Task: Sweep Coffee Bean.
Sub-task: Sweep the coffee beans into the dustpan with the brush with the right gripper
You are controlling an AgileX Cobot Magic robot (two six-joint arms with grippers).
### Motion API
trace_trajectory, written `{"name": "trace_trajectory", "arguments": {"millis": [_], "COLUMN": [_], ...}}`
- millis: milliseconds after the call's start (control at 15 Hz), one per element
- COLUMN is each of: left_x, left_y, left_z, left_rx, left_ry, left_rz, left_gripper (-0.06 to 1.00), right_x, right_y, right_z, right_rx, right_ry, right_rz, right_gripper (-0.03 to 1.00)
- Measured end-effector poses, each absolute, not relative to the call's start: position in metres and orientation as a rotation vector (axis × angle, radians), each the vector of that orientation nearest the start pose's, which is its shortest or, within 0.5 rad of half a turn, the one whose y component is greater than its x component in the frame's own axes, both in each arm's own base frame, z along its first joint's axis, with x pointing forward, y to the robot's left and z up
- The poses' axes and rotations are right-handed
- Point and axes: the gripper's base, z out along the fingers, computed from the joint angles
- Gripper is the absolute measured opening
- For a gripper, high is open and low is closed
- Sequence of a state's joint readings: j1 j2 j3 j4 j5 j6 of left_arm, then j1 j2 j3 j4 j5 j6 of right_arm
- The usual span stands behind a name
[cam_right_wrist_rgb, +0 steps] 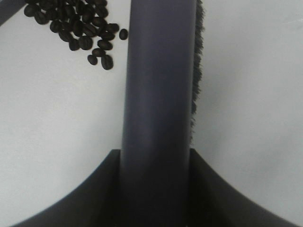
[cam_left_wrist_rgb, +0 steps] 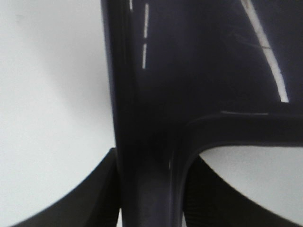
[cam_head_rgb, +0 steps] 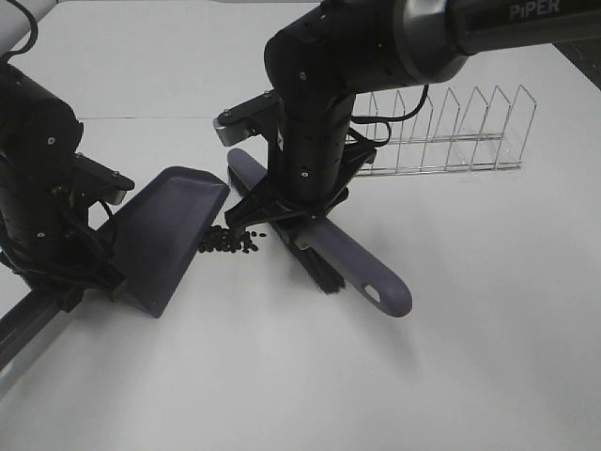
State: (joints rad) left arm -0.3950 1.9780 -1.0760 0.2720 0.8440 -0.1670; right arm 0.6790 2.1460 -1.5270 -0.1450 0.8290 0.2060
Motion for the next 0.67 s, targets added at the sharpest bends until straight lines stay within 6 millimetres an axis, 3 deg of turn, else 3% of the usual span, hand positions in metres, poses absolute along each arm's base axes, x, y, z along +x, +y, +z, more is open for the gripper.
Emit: {"name": "trace_trajectory", "arguments": {"millis": [267,667], "left_x": [0.308,0.307], "left_y": [-0.113,-0.113], "left_z": [0.108,0.108], "left_rx": [0.654,0.647], "left_ry": [3.120,3.133], "left_rz": [0.280,0.278], "left_gripper": [0.33,0.33], "right_x": [0.344,0.346], "right_y": [0.278,0.306], "right_z": [0.121,0.112], "right_rx": [-0.818,-0.745], "right_ry": [2.844,2.793], "right_rz": [0.120,0.520], "right_gripper": [0.29,0.29]}}
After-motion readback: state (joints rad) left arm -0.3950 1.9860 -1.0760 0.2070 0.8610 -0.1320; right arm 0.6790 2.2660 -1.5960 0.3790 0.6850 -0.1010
